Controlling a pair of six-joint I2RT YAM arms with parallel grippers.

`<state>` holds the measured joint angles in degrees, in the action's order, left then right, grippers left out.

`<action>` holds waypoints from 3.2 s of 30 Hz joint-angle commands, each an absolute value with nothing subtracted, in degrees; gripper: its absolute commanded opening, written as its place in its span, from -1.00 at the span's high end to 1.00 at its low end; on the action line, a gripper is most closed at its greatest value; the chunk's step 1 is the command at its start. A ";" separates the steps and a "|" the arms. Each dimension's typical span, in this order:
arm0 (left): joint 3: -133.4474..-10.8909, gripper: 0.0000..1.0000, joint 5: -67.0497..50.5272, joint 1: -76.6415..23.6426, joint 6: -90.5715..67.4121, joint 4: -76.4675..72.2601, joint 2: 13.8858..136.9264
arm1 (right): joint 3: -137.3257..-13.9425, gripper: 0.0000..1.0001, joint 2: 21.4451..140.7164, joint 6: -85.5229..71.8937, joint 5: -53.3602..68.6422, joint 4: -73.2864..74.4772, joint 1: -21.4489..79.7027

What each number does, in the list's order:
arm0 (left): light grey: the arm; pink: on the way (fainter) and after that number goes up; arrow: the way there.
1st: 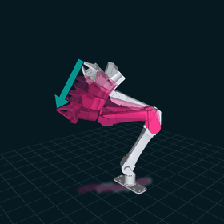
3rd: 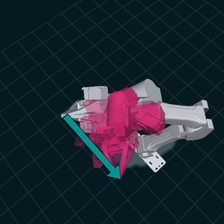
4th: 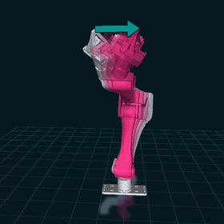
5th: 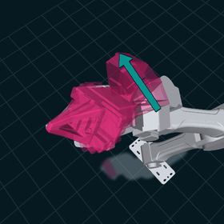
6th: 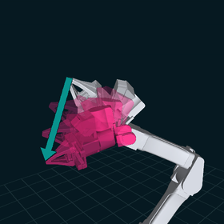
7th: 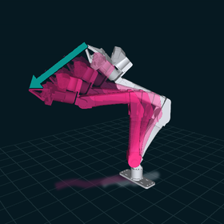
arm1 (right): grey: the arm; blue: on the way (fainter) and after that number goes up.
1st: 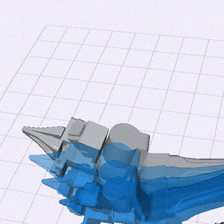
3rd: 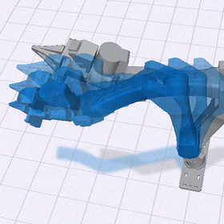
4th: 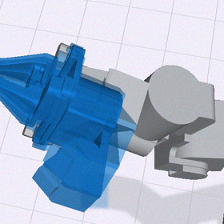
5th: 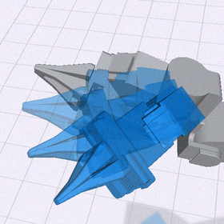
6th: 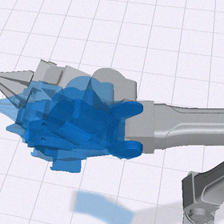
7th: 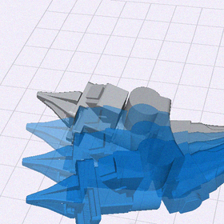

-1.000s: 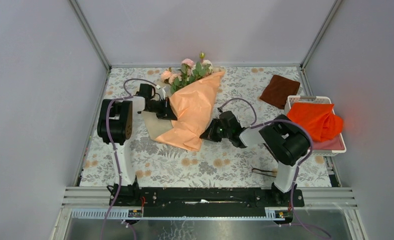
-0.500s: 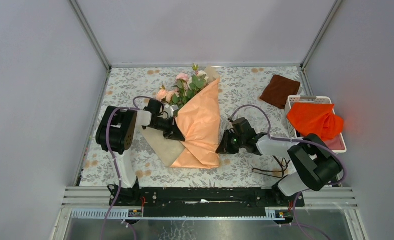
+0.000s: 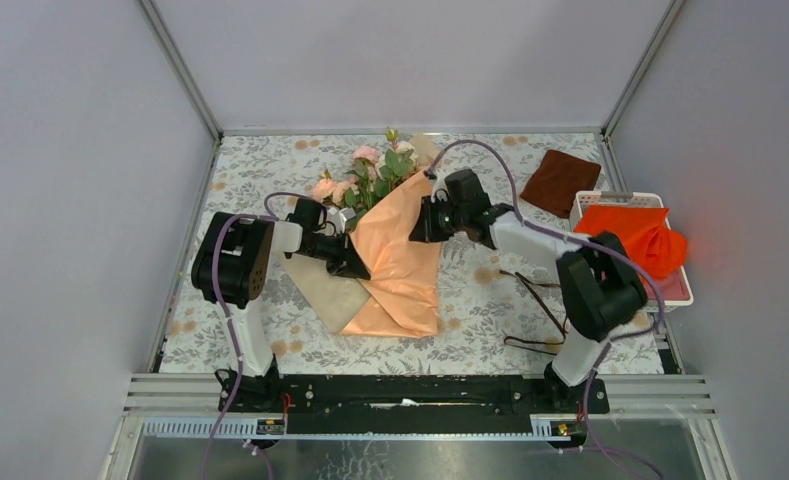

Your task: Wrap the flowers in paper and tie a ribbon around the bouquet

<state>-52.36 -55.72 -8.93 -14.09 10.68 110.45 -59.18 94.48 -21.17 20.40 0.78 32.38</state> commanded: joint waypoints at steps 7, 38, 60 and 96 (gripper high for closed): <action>-53.45 1.00 -52.91 -8.53 -11.54 11.77 112.13 | -86.28 1.00 125.94 -25.45 39.09 -7.84 17.45; -55.51 1.00 -50.85 -8.43 -8.80 13.63 108.10 | -59.99 -0.03 100.17 -23.73 26.81 -5.80 22.81; -61.79 -0.20 -69.11 -4.48 1.81 14.51 102.14 | -33.66 0.87 94.58 -34.61 20.58 -14.02 40.30; -64.46 1.00 -42.79 -2.10 -1.93 9.59 112.60 | -30.40 0.38 68.18 -32.97 14.15 8.40 40.06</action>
<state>-65.56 -43.53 -1.83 -4.10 12.80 113.34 -24.93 73.95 -35.66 19.14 -0.73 40.12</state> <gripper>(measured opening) 0.006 0.217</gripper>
